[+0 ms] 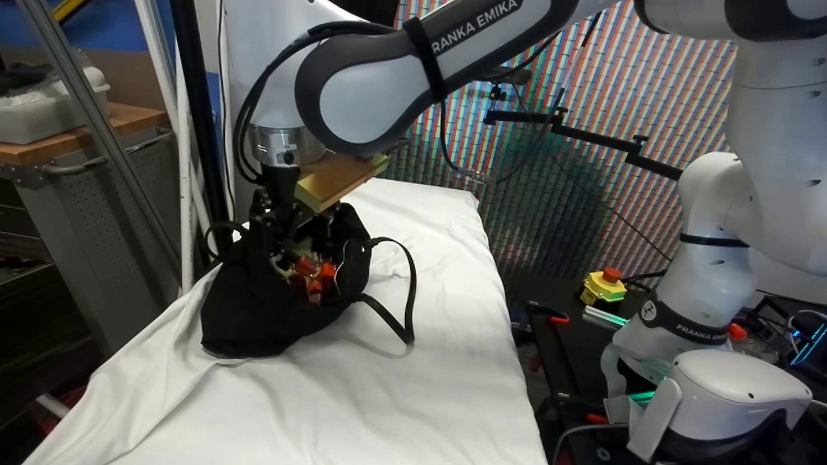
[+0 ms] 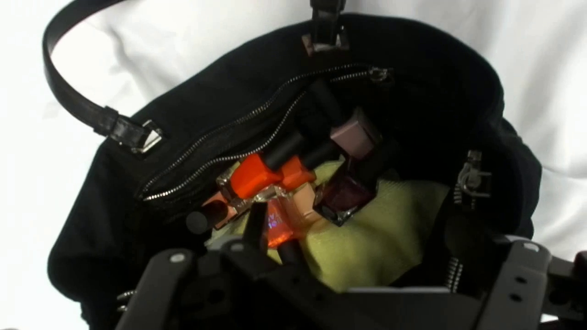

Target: Pick up the nail polish and put them in the bag

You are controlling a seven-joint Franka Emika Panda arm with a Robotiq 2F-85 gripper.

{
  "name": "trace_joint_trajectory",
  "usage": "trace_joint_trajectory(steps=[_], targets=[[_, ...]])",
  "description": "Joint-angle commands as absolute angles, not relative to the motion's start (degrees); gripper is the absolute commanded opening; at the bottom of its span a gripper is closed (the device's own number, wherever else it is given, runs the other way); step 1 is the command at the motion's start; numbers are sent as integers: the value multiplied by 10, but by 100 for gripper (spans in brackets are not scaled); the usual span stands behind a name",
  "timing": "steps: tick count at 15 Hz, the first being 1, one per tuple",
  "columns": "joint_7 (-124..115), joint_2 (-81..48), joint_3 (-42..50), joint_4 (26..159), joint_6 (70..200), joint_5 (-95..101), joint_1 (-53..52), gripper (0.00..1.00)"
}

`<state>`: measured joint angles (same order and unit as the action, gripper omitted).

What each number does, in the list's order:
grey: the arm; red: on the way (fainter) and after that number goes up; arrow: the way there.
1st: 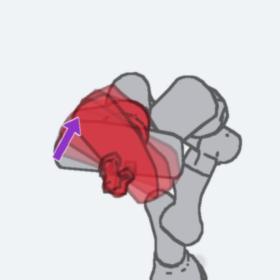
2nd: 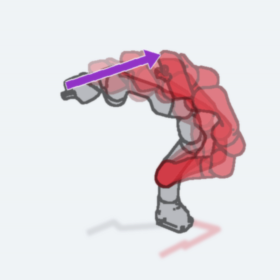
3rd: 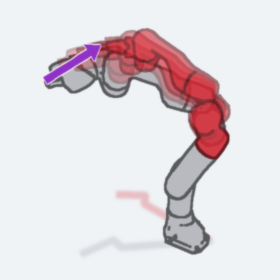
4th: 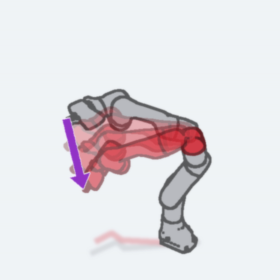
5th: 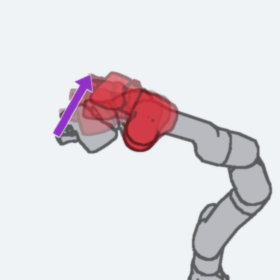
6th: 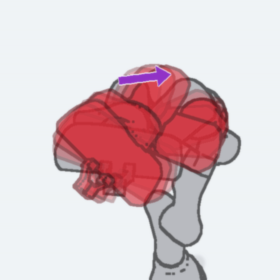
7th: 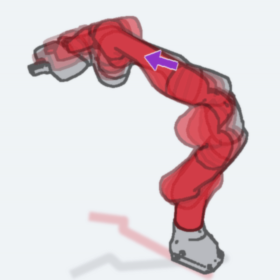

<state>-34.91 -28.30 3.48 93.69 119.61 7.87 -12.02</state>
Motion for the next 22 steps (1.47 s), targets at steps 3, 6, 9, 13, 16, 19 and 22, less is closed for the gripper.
trace_joint_trajectory(steps=[3,6,9,13,16,19,22], targets=[[-360,-178,16,1053,1183,93,-141,100],[-361,-133,-6,1111,1185,94,-149,100],[-353,-102,-36,1156,1189,85,-154,100],[-347,-91,-79,1192,1197,75,-165,100],[-355,-103,-105,1198,1204,72,-179,100],[-348,-118,-124,1199,1219,69,-192,100],[-331,-131,-144,1197,1224,65,-208,100]])
